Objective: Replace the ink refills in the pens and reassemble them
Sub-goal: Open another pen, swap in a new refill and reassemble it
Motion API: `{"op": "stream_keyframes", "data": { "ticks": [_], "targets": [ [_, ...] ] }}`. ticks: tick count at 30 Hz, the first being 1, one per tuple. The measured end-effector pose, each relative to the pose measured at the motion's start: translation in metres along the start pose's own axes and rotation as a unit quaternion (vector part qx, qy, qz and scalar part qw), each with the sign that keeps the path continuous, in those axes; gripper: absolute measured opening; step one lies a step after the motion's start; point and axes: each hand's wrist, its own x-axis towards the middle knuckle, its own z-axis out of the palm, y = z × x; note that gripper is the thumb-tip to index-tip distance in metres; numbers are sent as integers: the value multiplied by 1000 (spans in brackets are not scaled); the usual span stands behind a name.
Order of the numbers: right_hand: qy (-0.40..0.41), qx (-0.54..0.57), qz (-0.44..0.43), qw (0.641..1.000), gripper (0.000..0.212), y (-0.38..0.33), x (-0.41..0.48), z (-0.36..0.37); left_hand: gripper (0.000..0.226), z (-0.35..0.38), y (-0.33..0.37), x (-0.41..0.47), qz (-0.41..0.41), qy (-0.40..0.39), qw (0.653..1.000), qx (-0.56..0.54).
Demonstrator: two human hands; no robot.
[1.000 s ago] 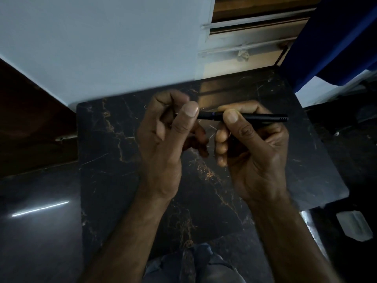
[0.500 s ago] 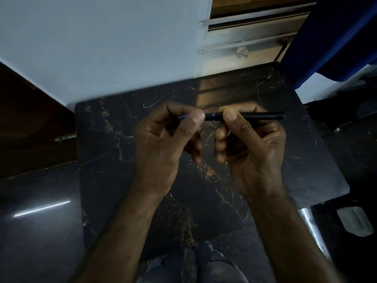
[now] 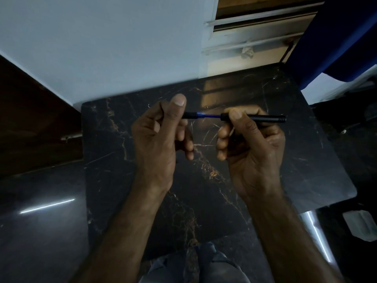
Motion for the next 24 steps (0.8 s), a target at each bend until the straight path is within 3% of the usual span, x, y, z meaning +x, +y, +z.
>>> {"op": "stream_keyframes", "data": {
  "ticks": [8, 14, 21, 24],
  "targets": [
    [-16, 32, 21, 999, 17, 6, 1, -5, 13, 1, 0, -3, 26, -42, 999, -9],
    [-58, 17, 10, 998, 26, 7, 0, -8, 5, 1, 1, -4, -5, -16, 999, -41],
    [-38, 42, 19, 998, 29, 5, -2, -12, 11, -29, -13, 17, -42, 54, 986, -153],
    [-25, 44, 26, 998, 27, 3, -2, -16, 11, -62, -49, 25, -42, 65, 996, -37]
  ]
}}
